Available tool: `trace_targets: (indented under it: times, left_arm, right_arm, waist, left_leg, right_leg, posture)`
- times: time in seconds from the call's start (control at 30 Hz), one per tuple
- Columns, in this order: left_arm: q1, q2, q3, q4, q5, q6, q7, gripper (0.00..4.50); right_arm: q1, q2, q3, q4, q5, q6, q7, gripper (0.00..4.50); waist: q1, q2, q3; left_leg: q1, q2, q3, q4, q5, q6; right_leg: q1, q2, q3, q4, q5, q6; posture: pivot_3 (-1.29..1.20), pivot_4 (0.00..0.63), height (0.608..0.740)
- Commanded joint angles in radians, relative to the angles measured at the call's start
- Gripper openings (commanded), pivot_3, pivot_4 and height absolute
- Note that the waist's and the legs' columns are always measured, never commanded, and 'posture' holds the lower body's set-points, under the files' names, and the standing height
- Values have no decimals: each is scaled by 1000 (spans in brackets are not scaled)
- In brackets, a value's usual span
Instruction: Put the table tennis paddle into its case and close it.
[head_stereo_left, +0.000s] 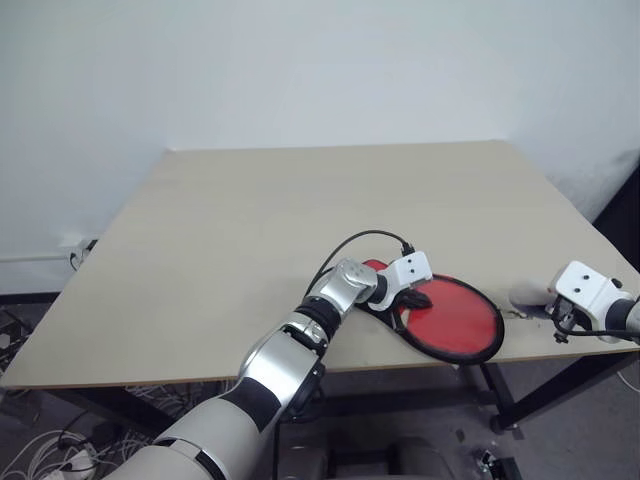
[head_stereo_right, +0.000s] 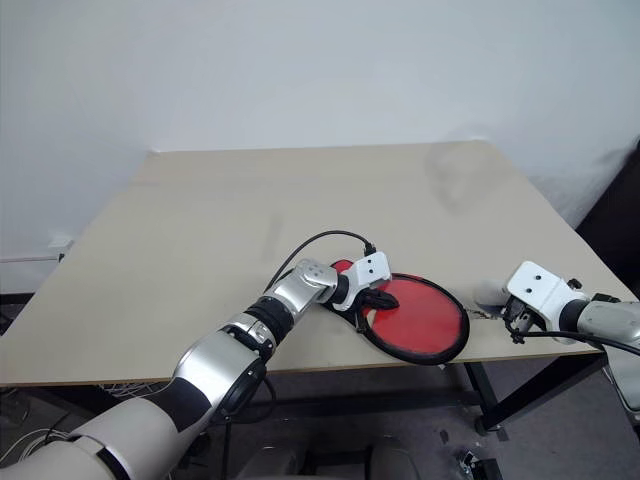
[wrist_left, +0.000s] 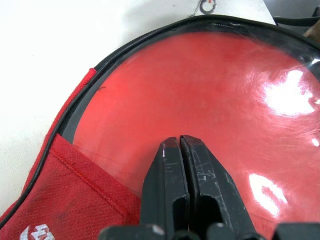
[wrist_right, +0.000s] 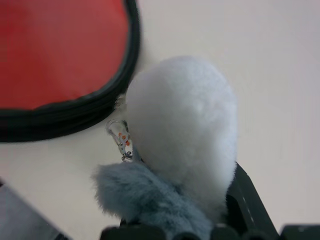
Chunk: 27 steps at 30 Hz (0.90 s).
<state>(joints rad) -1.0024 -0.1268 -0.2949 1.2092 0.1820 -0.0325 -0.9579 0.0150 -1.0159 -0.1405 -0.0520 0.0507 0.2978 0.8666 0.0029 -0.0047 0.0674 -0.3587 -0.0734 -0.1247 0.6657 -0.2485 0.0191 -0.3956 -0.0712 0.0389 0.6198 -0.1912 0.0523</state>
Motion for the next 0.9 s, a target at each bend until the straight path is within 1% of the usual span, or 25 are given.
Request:
trace_targets:
  times: [0.03,0.33,0.4,0.73,0.9]
  left_arm:
    - [19,10,-35,56,53,38,17,0]
    - [16,5,-36,59,54,38,24,0]
    - [16,5,-36,59,54,38,25,0]
    - [17,4,-40,59,58,39,26,0]
    - [18,5,-41,59,59,38,27,0]
  right_arm:
    - [13,-59,-68,-30,13,-13,43,404]
    - [78,-100,-103,-66,59,-22,156,404]
    - [88,-108,-111,-72,70,-22,177,404]
    - [158,-139,-157,-100,128,-29,297,404]
    - [182,-136,-182,-117,172,-23,349,404]
  waist:
    - [0,0,0]
    - [0,0,0]
    - [0,0,0]
    - [1,0,0]
    - [1,0,0]
  left_leg:
    - [0,1,1,0,0,0]
    - [-1,5,2,0,-1,2]
    - [-1,9,3,0,-2,4]
    - [-1,11,4,0,-4,5]
    - [-1,12,4,0,-4,5]
  right_leg:
    - [0,0,0,0,0,0]
    - [3,0,-3,-10,0,0]
    - [3,0,-2,-12,0,0]
    - [3,0,-2,-12,0,1]
    - [3,0,-2,-12,0,1]
  posture:
    - [0,0,740]
    - [0,0,740]
    - [0,0,740]
    - [0,0,740]
    - [0,0,740]
